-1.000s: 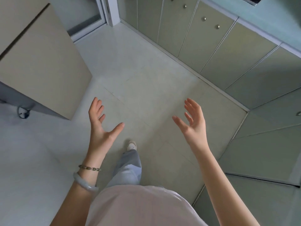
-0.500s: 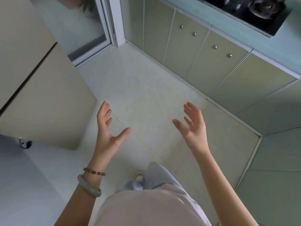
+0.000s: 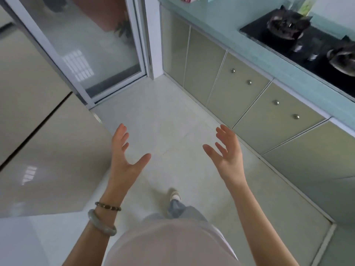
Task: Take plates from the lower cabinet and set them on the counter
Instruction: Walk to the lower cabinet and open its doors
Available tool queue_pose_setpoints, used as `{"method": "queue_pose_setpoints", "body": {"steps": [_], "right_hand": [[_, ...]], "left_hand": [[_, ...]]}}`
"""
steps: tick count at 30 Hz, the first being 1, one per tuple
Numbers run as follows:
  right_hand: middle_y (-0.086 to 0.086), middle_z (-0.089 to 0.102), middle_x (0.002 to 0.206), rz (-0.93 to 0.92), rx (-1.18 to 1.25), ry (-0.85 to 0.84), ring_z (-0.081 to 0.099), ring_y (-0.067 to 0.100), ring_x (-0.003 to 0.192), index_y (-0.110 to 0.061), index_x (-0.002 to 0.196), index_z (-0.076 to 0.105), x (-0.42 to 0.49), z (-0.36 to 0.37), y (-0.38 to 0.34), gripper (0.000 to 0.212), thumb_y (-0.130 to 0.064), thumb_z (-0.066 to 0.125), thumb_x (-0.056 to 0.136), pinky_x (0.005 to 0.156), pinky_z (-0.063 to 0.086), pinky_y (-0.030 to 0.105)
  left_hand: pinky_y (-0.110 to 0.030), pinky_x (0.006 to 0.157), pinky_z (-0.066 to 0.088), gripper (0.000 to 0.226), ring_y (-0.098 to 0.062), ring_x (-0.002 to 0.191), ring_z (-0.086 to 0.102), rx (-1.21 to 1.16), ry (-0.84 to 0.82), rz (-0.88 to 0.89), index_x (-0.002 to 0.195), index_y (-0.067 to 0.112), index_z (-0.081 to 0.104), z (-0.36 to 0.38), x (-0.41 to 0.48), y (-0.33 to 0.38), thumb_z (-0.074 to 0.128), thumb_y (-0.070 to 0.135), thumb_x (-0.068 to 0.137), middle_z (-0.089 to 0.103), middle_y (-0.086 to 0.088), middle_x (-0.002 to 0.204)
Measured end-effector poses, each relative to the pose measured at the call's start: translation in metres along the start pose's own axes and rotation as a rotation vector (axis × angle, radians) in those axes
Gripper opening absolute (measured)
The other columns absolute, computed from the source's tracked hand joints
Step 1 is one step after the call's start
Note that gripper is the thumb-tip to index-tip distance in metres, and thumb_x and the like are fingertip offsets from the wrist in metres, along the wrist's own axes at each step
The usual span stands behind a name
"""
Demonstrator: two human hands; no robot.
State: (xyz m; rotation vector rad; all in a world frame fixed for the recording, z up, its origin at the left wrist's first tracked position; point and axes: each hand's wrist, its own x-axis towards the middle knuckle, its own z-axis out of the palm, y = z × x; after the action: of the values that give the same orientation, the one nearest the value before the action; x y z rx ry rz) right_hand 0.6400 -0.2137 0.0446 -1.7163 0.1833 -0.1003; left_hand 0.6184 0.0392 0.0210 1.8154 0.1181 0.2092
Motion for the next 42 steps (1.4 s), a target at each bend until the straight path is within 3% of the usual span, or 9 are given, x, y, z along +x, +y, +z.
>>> {"method": "queue_pose_setpoints", "body": {"steps": [6,14,17,22,31,35,42], "right_hand": [[-0.006,0.053,0.133,0.008,-0.010,-0.063,0.049,0.005,0.123,-0.022,0.134,0.044,0.096,0.014,-0.006,0.066,-0.012,0.076,0.078,0.105,0.043,0.033],[-0.006,0.051,0.133,0.028,-0.026,-0.080,0.049,0.006,0.123,-0.026,0.133,0.043,0.211,0.051,-0.002,0.066,-0.012,0.076,0.078,0.106,0.041,0.034],[-0.007,0.052,0.133,0.033,-0.029,-0.057,0.050,0.006,0.122,-0.026,0.133,0.043,0.261,0.077,-0.003,0.066,-0.013,0.077,0.077,0.105,0.042,0.034],[-0.012,0.052,0.129,0.021,-0.031,-0.019,0.051,0.006,0.122,-0.025,0.134,0.043,0.340,0.128,-0.015,0.068,-0.014,0.077,0.077,0.103,0.043,0.031],[-0.020,0.052,0.126,0.038,-0.032,0.010,0.050,0.004,0.121,-0.030,0.133,0.043,0.453,0.195,-0.029,0.068,-0.017,0.078,0.076,0.102,0.044,0.031],[-0.017,0.053,0.125,0.045,-0.035,0.021,0.051,0.001,0.120,-0.031,0.131,0.043,0.505,0.219,-0.030,0.067,-0.017,0.078,0.076,0.101,0.044,0.031],[-0.026,0.049,0.125,0.039,-0.041,0.066,0.049,0.001,0.122,-0.040,0.128,0.042,0.605,0.247,-0.027,0.065,-0.019,0.077,0.077,0.100,0.043,0.028]], "left_hand": [[-0.029,0.111,0.032,0.091,-0.009,0.136,0.037,0.027,0.033,0.010,0.148,0.022,0.022,0.020,0.083,0.010,0.073,0.020,0.073,0.032,0.006,0.149],[-0.022,0.111,0.033,0.094,-0.007,0.135,0.036,0.076,0.006,-0.024,0.149,0.017,0.020,0.029,0.196,-0.011,0.079,0.008,0.075,0.030,0.001,0.152],[-0.018,0.109,0.032,0.093,-0.003,0.135,0.036,0.065,0.011,-0.009,0.148,0.022,0.020,0.021,0.253,-0.019,0.076,0.019,0.074,0.030,0.006,0.151],[-0.025,0.110,0.032,0.090,-0.007,0.136,0.036,0.055,-0.030,0.003,0.148,0.023,0.021,0.003,0.356,-0.027,0.073,0.023,0.074,0.031,0.005,0.151],[-0.018,0.110,0.032,0.089,0.000,0.135,0.037,-0.003,-0.085,0.044,0.139,0.050,0.023,-0.006,0.496,-0.041,0.075,0.022,0.072,0.032,0.024,0.147],[-0.015,0.109,0.032,0.091,0.000,0.136,0.037,-0.033,-0.118,0.019,0.144,0.041,0.023,-0.004,0.546,-0.053,0.076,0.034,0.070,0.032,0.026,0.148],[-0.017,0.110,0.031,0.090,0.000,0.136,0.036,-0.009,-0.185,0.007,0.145,0.038,0.023,0.012,0.659,-0.069,0.074,0.025,0.072,0.030,0.027,0.148]]}}
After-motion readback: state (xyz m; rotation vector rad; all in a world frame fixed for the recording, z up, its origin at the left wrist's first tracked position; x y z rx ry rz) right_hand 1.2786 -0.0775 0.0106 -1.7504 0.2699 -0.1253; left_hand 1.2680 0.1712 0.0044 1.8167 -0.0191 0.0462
